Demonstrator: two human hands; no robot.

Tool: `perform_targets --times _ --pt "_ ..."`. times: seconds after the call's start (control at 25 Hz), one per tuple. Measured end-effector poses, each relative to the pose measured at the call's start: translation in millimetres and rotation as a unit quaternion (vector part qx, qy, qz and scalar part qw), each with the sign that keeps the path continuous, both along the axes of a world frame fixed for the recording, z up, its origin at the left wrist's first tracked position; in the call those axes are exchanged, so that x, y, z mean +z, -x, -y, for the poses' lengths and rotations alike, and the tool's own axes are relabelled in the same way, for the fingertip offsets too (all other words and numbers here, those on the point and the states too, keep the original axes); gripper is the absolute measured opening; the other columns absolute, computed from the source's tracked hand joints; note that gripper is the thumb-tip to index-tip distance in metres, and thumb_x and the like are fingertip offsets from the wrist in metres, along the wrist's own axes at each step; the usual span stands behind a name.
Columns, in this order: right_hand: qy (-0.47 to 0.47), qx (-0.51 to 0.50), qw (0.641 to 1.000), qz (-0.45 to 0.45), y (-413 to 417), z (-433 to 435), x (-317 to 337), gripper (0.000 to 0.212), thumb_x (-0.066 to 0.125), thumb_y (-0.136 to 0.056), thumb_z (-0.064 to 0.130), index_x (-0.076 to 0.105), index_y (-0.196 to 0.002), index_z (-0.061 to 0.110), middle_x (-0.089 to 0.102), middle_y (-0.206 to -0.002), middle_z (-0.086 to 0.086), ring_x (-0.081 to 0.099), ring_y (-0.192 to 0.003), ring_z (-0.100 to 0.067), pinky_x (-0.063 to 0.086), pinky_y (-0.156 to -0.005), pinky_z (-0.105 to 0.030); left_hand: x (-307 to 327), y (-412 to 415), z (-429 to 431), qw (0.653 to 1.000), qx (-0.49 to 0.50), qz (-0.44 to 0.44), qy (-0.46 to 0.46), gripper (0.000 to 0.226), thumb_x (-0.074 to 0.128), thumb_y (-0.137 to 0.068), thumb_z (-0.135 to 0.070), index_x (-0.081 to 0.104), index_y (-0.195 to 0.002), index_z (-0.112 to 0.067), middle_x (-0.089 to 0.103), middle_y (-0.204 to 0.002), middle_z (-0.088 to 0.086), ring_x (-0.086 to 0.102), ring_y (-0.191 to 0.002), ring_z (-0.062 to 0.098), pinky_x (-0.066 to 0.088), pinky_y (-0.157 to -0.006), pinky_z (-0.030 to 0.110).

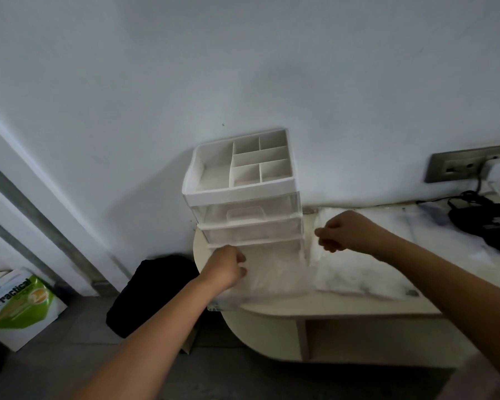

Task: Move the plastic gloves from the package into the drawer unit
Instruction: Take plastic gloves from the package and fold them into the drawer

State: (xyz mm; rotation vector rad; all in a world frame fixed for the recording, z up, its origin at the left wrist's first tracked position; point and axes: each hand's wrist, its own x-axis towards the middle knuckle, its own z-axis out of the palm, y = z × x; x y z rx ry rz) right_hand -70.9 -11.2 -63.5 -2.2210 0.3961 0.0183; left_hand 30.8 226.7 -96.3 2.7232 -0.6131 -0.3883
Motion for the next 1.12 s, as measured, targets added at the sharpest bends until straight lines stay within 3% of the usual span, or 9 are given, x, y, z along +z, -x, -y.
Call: perform_targets --times 0.04,0.08,0.2,0.28,0.48,0.64,0.84,1.0,1.12 --pt "0.074 -0.033 0.997 0.0 8 20 -2 0.032 0.06 -0.09 0.029 0.071 -0.073 0.004 0.069 -0.068 -0.002 0.061 -0.06 -0.009 0.044 -0.056 -0.017 7 6 5 0.999 -0.001 0.016 0.029 0.012 0.065 -0.088 -0.023 0.068 -0.089 -0.012 0.068 -0.094 0.006 0.064 -0.094 0.019 0.047 -0.08 0.028" --pt "0.151 -0.073 0.986 -0.007 17 42 -6 0.034 0.058 -0.09 0.03 0.068 -0.07 0.004 0.066 -0.068 -0.003 0.059 -0.061 -0.012 0.041 -0.054 -0.019 13 12 12 0.998 -0.011 0.04 0.052 0.025 0.064 -0.089 -0.028 0.061 -0.069 -0.014 0.063 -0.073 0.003 0.062 -0.077 0.018 0.046 -0.07 0.029" --pt "0.279 -0.161 0.945 -0.064 46 102 -24 0.021 0.052 -0.094 0.021 0.063 -0.083 0.005 0.061 -0.09 -0.018 0.059 -0.093 -0.028 0.043 -0.073 -0.027 28 35 45 0.989 -0.069 0.083 0.105 0.043 0.06 -0.09 -0.038 0.048 -0.056 -0.016 0.05 -0.057 -0.001 0.053 -0.06 0.016 0.044 -0.063 0.032" --pt "0.286 -0.171 0.931 -0.149 65 124 -33 0.028 0.046 -0.094 0.014 0.056 -0.116 0.0 0.058 -0.119 -0.022 0.051 -0.115 -0.031 0.04 -0.092 -0.029 30 52 71 0.98 -0.112 0.085 0.144 0.038 0.059 -0.091 -0.042 0.055 -0.063 -0.016 0.057 -0.064 -0.001 0.055 -0.065 0.013 0.044 -0.067 0.03" --pt "0.277 -0.132 0.919 -0.247 98 144 -50 0.031 0.042 -0.096 0.019 0.056 -0.117 0.001 0.057 -0.124 -0.013 0.054 -0.115 -0.025 0.04 -0.085 -0.025 6 84 154 0.968 -0.192 0.027 0.161 0.029 0.058 -0.091 -0.041 0.064 -0.107 -0.018 0.061 -0.119 -0.001 0.056 -0.108 0.014 0.041 -0.091 0.026" --pt "0.201 -0.185 0.954 -0.125 115 156 -61 0.028 0.066 -0.086 0.025 0.065 -0.107 0.006 0.064 -0.111 -0.011 0.058 -0.099 -0.022 0.038 -0.076 -0.023 -27 101 202 0.971 -0.205 -0.023 0.119 0.058 0.055 -0.093 -0.045 0.041 -0.141 -0.016 0.036 -0.15 0.004 0.035 -0.137 0.019 0.025 -0.11 0.029" --pt "0.234 -0.227 0.944 -0.042 131 169 -55 0.014 0.062 -0.089 0.02 0.074 -0.088 0.013 0.069 -0.09 -0.008 0.06 -0.078 -0.022 0.044 -0.071 -0.028 -63 112 223 0.967 -0.254 -0.012 -0.031 0.081 0.043 -0.093 -0.057 0.004 -0.153 -0.02 -0.009 -0.161 0.005 -0.012 -0.147 0.026 -0.008 -0.115 0.054" --pt "0.277 -0.269 0.919 0.081 135 168 -21 0.022 0.05 -0.096 0.018 0.072 -0.097 0.012 0.068 -0.092 -0.009 0.055 -0.073 -0.02 0.035 -0.068 -0.023 -69 109 226 0.968 -0.249 -0.006 -0.033 0.079 0.044 -0.092 -0.057 0.009 -0.153 -0.02 -0.005 -0.161 0.004 -0.009 -0.147 0.027 -0.005 -0.117 0.054" --pt "0.041 -0.31 0.926 0.211 134 166 2 0.023 0.047 -0.096 0.011 0.069 -0.095 0.018 0.065 -0.1 -0.005 0.059 -0.09 -0.021 0.044 -0.075 -0.024 -63 104 232 0.975 -0.217 -0.027 0.042 0.067 0.045 -0.094 -0.054 0.031 -0.146 -0.015 0.024 -0.156 0.008 0.018 -0.145 0.027 0.013 -0.118 0.046"
